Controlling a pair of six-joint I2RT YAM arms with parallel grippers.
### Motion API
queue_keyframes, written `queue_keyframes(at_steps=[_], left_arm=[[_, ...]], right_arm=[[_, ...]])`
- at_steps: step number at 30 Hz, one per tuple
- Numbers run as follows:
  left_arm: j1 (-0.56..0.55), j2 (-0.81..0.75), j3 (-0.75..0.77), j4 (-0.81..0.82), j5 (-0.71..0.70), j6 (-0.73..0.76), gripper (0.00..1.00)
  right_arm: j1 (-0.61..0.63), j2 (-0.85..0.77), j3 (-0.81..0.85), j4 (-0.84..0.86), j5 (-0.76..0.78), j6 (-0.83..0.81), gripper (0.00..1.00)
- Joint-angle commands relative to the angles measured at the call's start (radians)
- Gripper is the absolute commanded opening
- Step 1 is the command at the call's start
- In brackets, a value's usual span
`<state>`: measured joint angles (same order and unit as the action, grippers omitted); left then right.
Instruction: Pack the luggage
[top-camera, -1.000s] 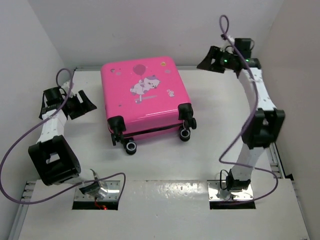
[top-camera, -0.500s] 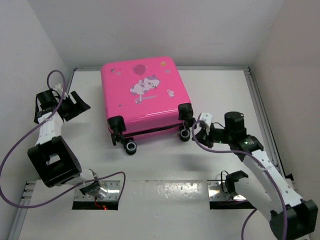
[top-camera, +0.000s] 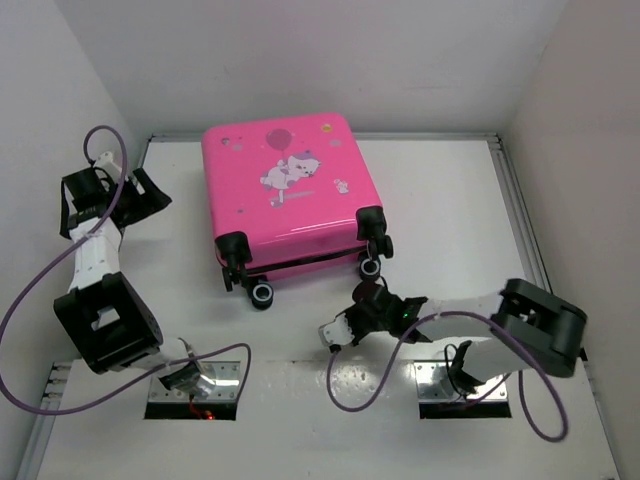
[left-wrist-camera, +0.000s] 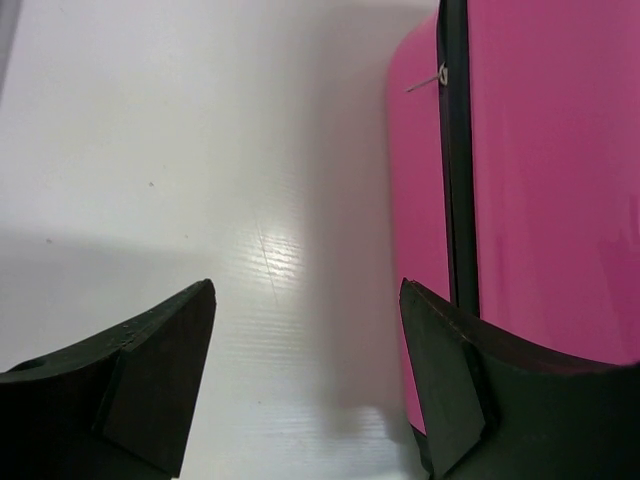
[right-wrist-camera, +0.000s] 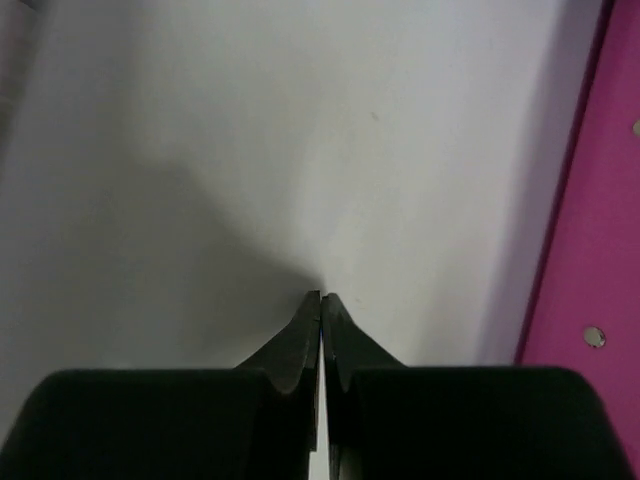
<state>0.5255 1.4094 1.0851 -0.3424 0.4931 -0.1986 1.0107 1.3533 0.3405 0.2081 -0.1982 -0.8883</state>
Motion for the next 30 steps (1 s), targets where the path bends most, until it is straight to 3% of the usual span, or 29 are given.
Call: queue_keyframes(at_steps=[1, 8, 12, 16, 21, 25, 30], left_arm=[[0.019, 0.011, 0.059, 0.043, 0.001, 0.024, 0.79], [0.028, 0.060, 0.090, 0.052, -0.008, 0.024, 0.79], [0.028, 0.095, 0.137, 0.052, -0.008, 0.013, 0.79], [0.028, 0.135, 0.167, 0.063, -0.008, 0.013, 0.79], [0.019, 0.145, 0.167, 0.072, -0.008, 0.013, 0.79], [-0.004, 0.163, 0.157, 0.082, -0.018, 0.013, 0.79], [-0.024, 0.184, 0.170, 0.082, -0.027, 0.013, 0.79]], right_arm=[[-0.003, 0.142, 0.034, 0.347, 0.284, -0.101, 0.00], [-0.084, 0.303, 0.025, 0.473, 0.371, -0.231, 0.00], [-0.148, 0.320, -0.006, 0.445, 0.359, -0.305, 0.00], [-0.294, 0.258, -0.107, 0.409, 0.342, -0.385, 0.00], [-0.475, 0.259, -0.121, 0.405, 0.315, -0.440, 0.00], [-0.618, 0.360, -0.075, 0.528, 0.303, -0.495, 0.00], [-0.684, 0.437, -0.043, 0.700, 0.211, -0.525, 0.00]])
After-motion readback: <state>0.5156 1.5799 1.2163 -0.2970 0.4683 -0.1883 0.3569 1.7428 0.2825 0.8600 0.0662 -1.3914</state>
